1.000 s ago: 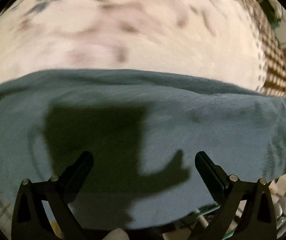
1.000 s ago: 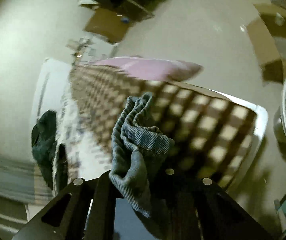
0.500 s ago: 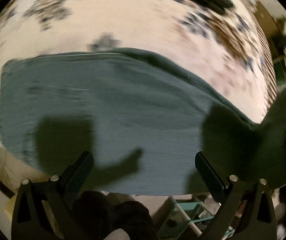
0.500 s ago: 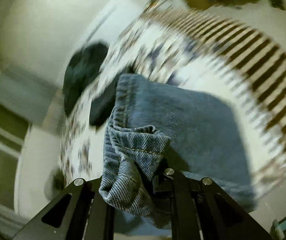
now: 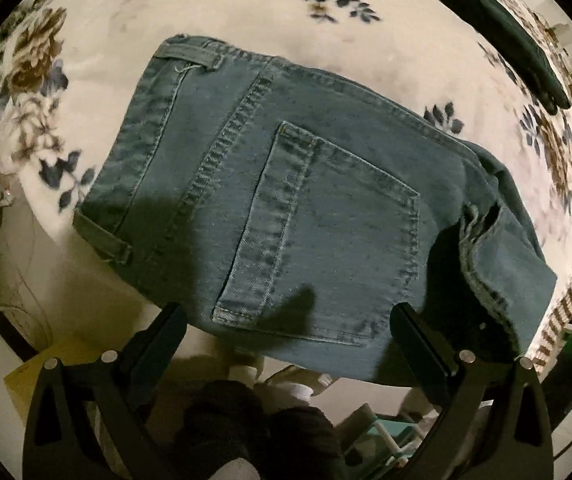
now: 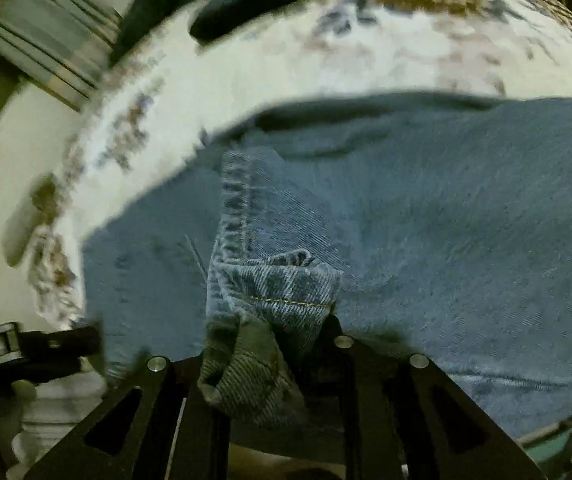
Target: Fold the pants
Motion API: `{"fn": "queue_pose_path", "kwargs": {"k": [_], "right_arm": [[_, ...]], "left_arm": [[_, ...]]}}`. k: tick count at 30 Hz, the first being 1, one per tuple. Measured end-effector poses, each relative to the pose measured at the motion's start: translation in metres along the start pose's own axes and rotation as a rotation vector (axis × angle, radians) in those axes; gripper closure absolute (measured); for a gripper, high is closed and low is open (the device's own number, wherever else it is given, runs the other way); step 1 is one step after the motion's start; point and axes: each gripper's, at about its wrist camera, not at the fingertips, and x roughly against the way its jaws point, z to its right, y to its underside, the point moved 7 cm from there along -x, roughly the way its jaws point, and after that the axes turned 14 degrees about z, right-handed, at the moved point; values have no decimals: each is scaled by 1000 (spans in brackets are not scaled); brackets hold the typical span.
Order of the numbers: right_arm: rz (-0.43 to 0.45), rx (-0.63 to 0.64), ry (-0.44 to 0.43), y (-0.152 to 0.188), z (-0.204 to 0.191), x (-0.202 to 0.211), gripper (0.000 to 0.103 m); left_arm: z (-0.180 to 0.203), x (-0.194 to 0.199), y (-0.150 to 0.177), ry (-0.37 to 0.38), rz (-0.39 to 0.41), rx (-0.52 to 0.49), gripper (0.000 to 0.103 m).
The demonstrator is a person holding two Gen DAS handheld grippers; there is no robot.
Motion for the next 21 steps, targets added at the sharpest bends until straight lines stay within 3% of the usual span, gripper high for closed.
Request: {"fn": "queue_pose_path", "kwargs": {"k": [3,5,9,12,16,21], "right_arm": [[-66,-58,-93,-7,-4,15,71],[-87,-170,-230,-16,0,36,46],[-48,-246,-292,-35,5,61,34],[-45,-207,-212,-38,9,54,34],[-149,-233,-71,-32,18,22,34],[-188,-96,12,-33,-25,-15,34]], "left_arm": [[5,4,-1,38,13,-6,0],[6,6,-2,42,38,-18,0],[-15,1,5,21,32,24,0],[-41,-2,12,-2,7,93,0],[-59,-5,18,-25,9,147,0],[-59,-2,22,-38,41,131,0]]}}
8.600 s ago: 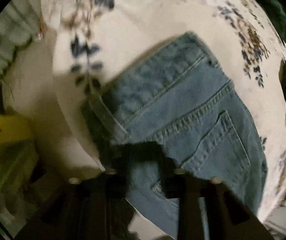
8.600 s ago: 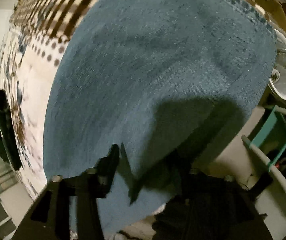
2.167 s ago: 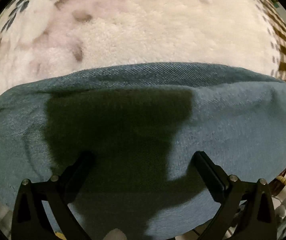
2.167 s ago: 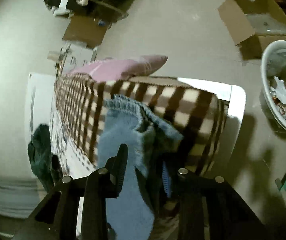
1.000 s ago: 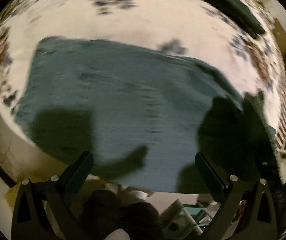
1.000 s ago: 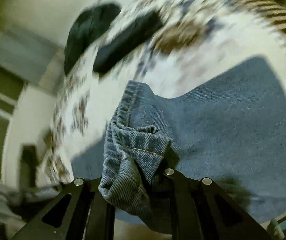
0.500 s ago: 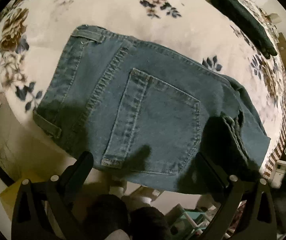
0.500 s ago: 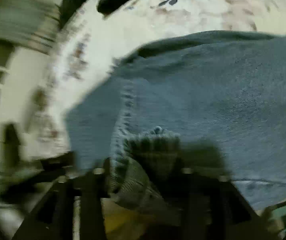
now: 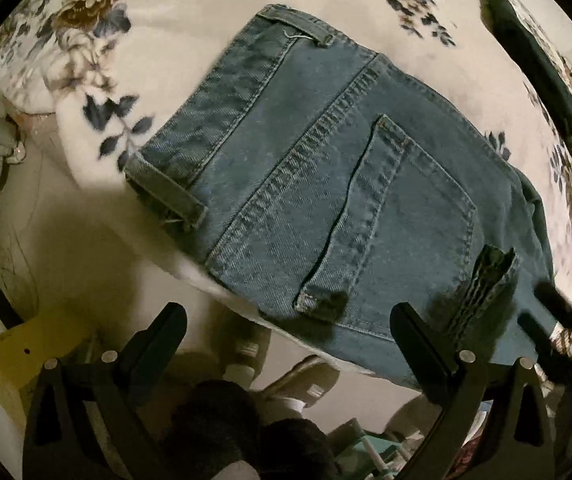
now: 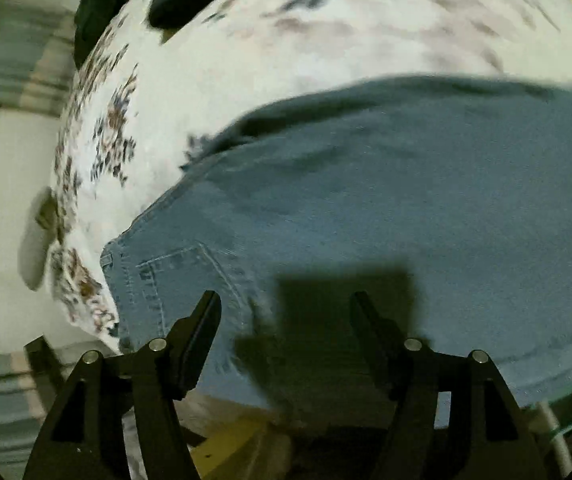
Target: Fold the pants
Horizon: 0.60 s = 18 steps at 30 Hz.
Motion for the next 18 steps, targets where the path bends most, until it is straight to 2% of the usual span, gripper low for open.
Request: {"fn": "queue_pose_path", "kwargs": {"k": [2,4,5,6,7,8,11,14,18], "right_arm": [[-59,91,107,10,-17,-29,34],[-97,128,185,19,-20,-48,34],[-86,150,218,20,-22,-52,38],[-53,166,258,19,-19,-49,45],[-34,170,310,19,-14,-46,70],[-28,162,322,18,-11,-44,80],[12,118,342,11,-12,-32,85],[73,132,348,0,-29,-20,85],[80,116,353,-12,-39,-30,85]], "left_arm": [[-1,0,3,4,-11,14,0],[-3,0,6,5,-11,23,0],[-6,3,6,2,-6,23,0],[-7,3,7,1,-1,22,0],[-11,5,7,-4,8,20,0],[-17,7,7,-10,15,20,0],[-34,10,7,-24,26,40,0],[-48,10,7,-33,28,72,0],[-63,10,9,-44,28,98,0]]}}
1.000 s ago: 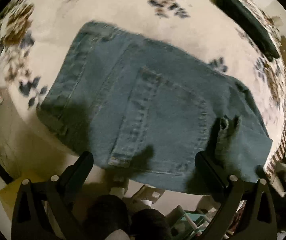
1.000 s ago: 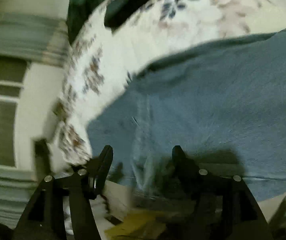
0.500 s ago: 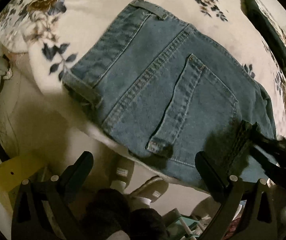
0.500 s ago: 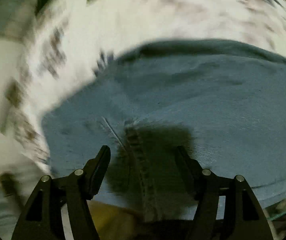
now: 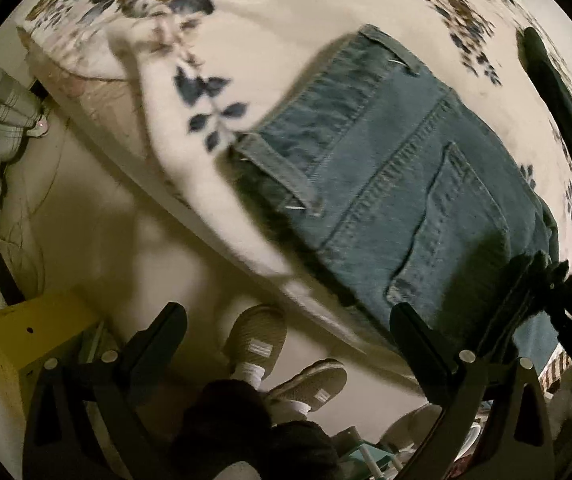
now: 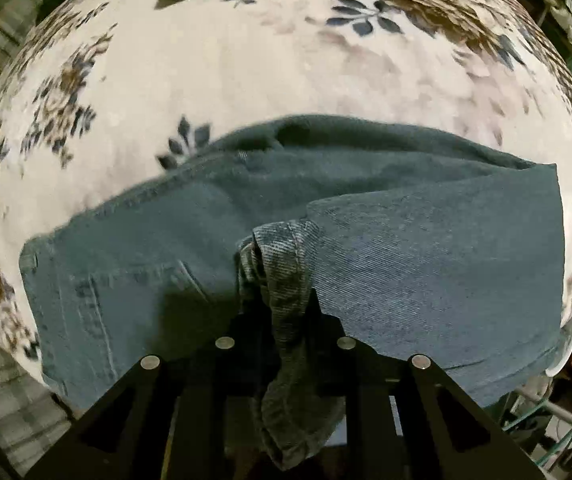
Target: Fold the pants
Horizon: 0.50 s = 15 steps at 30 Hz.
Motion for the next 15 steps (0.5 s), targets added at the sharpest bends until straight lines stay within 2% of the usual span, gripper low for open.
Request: {"fn": "queue_pose_path", "kwargs": {"k": [3,6,7,8,11,13,15], "right_arm": [[-62,-4,18,0,-7,-26,81],[-117,-69,-78,2,-19,-32,55],[-129,-80,-162,3,-29,-26,41],[-131,-81,-207,4,-35,-20,34],[-115,-129,-378,2,-41,9,34],[-72,-152,-378,1,-31,23,34],[-37,-169,-316,-6,-9,27,34]], "left_arm": [[-3,1,1,-1,2,0,0],[-4,0,0,6,3,5,0],[-4,1,-1,8,5,7,0],[-4,1,-1,10,7,11,0],[-8,-2,3,19,4,37,0],[-12,-4,1,31,14,65,0],[-16,-7,-3,47,23,106,0]]}}
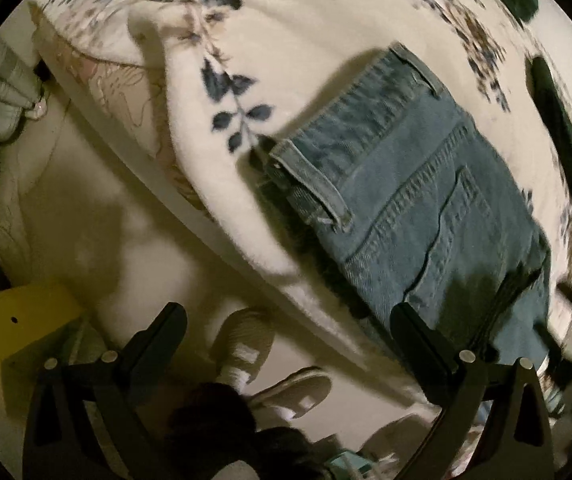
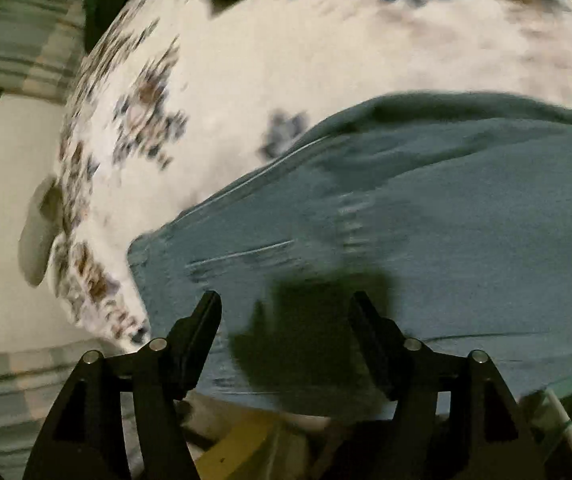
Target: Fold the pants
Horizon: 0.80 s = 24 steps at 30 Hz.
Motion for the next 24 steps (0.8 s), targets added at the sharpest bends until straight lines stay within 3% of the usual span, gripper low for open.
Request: {"fn": "queue_pose_path", "kwargs": {"k": [2,5,11,16,18,22,24], "right_arm": [[-18,-34,49,6,28,-5,34],[-197,-98,55,37,62,-32,34],[-158,-45,51,42,73,-29,34],[-138,-47,86,36,86,-20,34],[-130,-38,104,32,92,-16,34],[-127,-38,113,26,100,-11,34],[-127,-35,112,24,101,-9,34]], "left_arm": [[-4,-7,-6,15,17,48,0],[-5,-16,-16,46,52,109,0],[-2,-36,-37,151,155,238,0],[-1,-44,-42,199,227,302,27],[-7,-41,-41,192,248,325,46],[-19,-21,-29,196,224,430,54],[-24,4,-22,220,251,493,52]]}}
